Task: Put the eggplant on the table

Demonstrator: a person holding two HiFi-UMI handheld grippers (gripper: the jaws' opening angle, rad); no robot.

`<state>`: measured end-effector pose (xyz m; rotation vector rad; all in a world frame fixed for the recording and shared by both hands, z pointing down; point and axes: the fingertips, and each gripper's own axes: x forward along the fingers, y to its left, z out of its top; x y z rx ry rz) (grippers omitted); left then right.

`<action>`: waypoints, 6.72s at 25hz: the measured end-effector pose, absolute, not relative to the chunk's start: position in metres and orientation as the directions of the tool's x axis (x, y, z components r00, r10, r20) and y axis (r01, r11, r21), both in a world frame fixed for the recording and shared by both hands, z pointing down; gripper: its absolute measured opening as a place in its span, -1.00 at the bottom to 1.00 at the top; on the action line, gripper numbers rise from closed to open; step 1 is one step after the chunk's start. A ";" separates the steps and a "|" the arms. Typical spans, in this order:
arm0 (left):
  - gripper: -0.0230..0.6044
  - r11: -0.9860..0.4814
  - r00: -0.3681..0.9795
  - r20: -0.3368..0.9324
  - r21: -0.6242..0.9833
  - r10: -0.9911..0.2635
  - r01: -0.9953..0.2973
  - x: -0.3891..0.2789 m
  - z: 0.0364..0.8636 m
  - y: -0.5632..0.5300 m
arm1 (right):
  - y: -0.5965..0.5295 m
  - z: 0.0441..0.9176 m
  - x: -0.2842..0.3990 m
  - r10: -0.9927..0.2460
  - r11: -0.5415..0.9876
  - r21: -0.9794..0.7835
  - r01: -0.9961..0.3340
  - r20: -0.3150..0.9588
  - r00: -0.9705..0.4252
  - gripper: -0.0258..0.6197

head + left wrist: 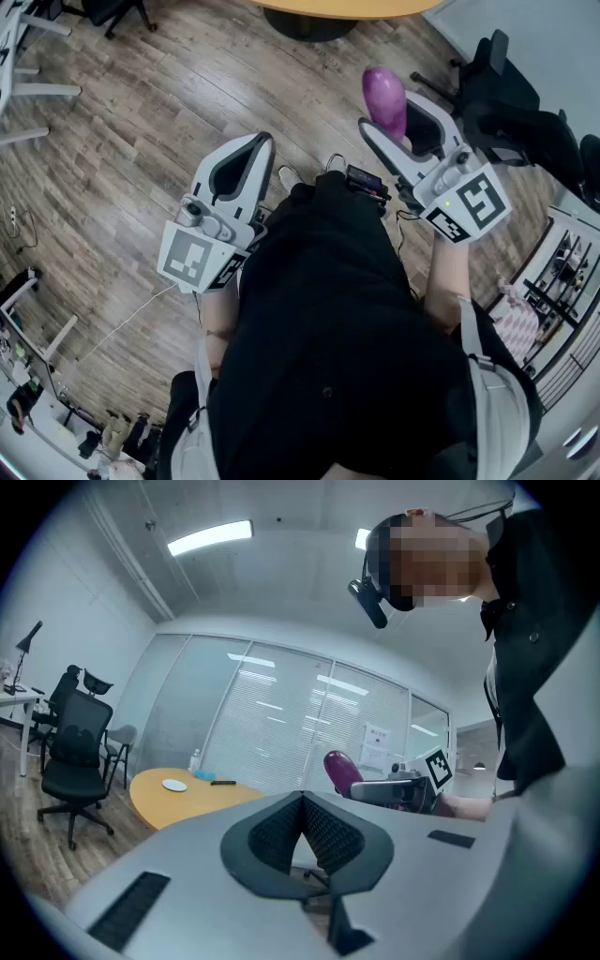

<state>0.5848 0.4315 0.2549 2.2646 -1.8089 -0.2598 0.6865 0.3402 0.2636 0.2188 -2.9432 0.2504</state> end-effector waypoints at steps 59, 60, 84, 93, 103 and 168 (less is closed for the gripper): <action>-0.89 -0.098 0.127 0.068 0.331 -0.990 -0.939 0.096 0.270 0.272 | 0.132 0.269 0.201 -0.185 0.952 -0.216 -0.216 0.155 -0.970 -0.20; -0.89 -0.119 0.147 0.063 0.328 -0.987 -0.937 0.080 0.268 0.268 | 0.131 0.266 0.190 -0.208 0.948 -0.213 -0.237 0.151 -0.966 -0.20; -0.89 -0.417 0.463 0.088 0.313 -0.882 -0.853 -0.150 0.282 0.220 | 0.127 0.263 0.034 -0.557 0.790 -0.164 -0.591 0.213 -0.803 -0.20; -0.89 -0.517 0.565 0.124 0.282 -0.816 -0.808 -0.187 0.281 0.120 | 0.039 0.275 0.012 -0.662 0.697 -0.198 -0.690 0.191 -0.724 -0.20; -0.89 -0.597 0.628 0.117 0.217 -0.770 -0.772 -0.226 0.260 0.004 | -0.053 0.253 -0.007 -0.753 0.621 -0.185 -0.762 0.129 -0.645 -0.20; -0.89 -0.944 0.966 0.193 0.312 0.174 0.108 -0.063 0.351 -0.308 | -0.332 0.550 0.047 -0.735 0.004 -0.174 -0.985 0.667 -0.121 -0.20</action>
